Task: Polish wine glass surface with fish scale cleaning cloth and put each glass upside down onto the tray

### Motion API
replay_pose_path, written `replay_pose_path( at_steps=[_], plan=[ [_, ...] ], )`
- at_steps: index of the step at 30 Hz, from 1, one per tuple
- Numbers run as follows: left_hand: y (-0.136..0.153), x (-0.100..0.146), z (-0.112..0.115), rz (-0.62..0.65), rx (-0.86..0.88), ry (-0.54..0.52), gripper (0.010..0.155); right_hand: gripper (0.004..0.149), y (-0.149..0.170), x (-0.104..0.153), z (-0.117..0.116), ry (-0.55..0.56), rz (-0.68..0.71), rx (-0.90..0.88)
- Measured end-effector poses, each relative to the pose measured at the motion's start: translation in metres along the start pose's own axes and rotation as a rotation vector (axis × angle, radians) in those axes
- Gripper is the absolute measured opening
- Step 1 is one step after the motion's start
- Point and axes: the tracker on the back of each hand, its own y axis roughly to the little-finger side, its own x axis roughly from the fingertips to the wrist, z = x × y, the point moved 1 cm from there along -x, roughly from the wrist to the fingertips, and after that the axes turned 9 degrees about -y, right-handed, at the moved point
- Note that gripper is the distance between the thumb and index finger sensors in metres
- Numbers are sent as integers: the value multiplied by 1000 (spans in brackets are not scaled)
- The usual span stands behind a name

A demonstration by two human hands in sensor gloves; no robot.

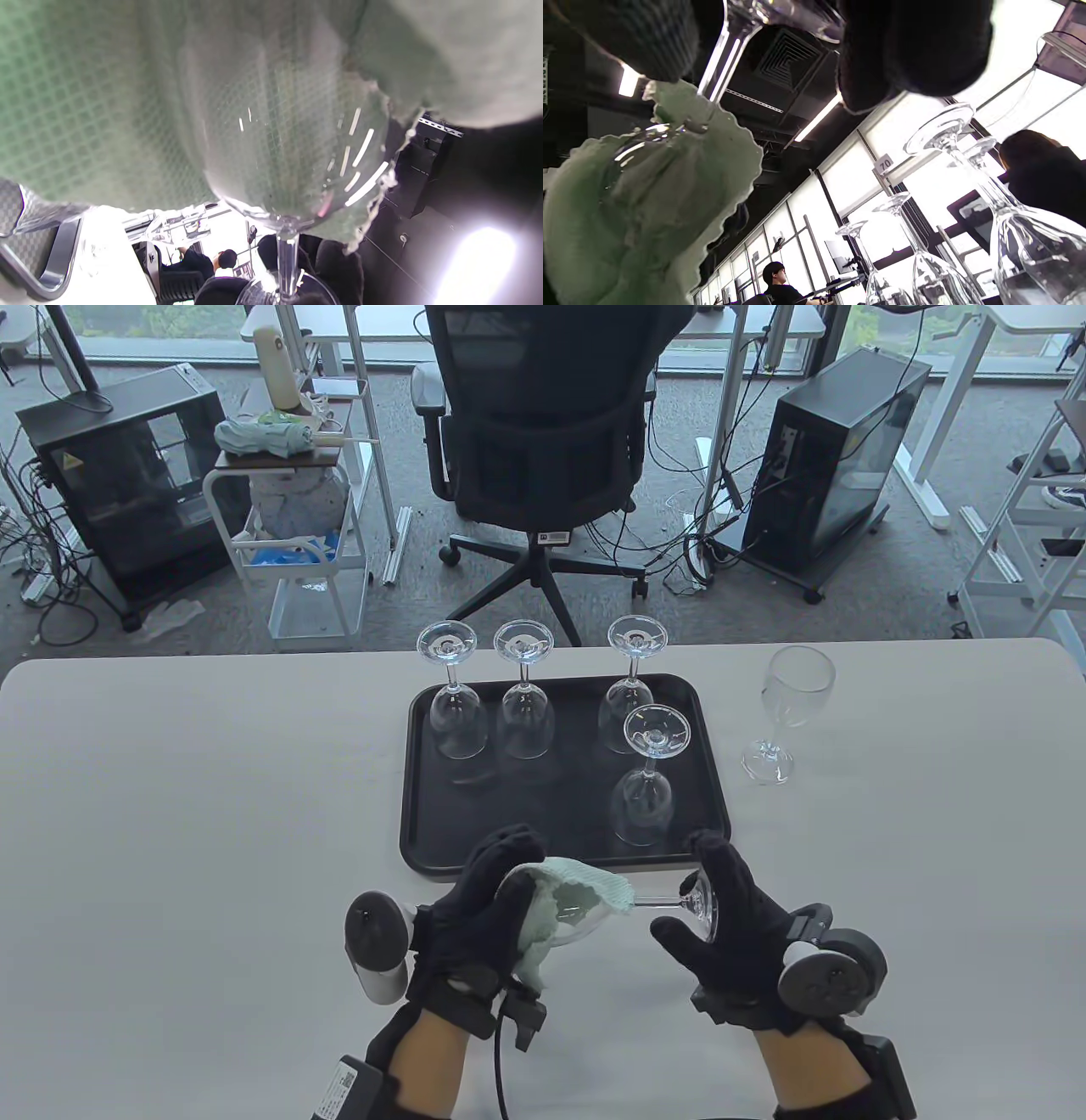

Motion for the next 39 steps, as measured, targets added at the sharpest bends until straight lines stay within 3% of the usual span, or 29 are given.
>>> replay_pose_path(
  at_steps=[3, 7, 11, 14, 18, 20, 22, 28, 30, 33, 36, 39],
  plan=[
    [-2, 1, 2, 30, -23, -2, 58, 82, 7, 0, -2, 14, -87, -159],
    [-7, 2, 4, 120, -92, -19, 58, 79, 17, 2, -7, -72, -263, -372],
    [-2, 1, 2, 72, -56, -28, 56, 89, 7, 1, -2, -53, -118, -106],
    [1, 0, 2, 33, 25, -7, 57, 92, 0, 0, 2, 11, -48, -22],
    [-2, 1, 5, 58, -10, -8, 58, 77, 8, 1, -1, 8, -150, -215],
    [-4, 2, 7, 92, -43, -3, 58, 77, 18, 3, -5, -46, -297, -358],
    [-4, 1, 5, 98, -72, -13, 58, 78, 20, 4, -8, -71, -286, -415],
    [0, -1, 1, 21, -8, 8, 57, 94, 4, 1, -1, -32, -34, -18],
    [-1, 0, 2, 31, -1, 4, 57, 90, 3, 1, 0, -4, -48, -26],
    [-6, 1, 6, 75, -30, 10, 57, 79, 10, 1, -2, 2, -136, -197],
    [-9, 2, 6, 121, -85, -14, 57, 79, 17, 3, -5, -66, -246, -342],
    [-9, 0, 3, 97, -78, -18, 56, 88, 11, 1, -3, -61, -152, -165]
  ],
)
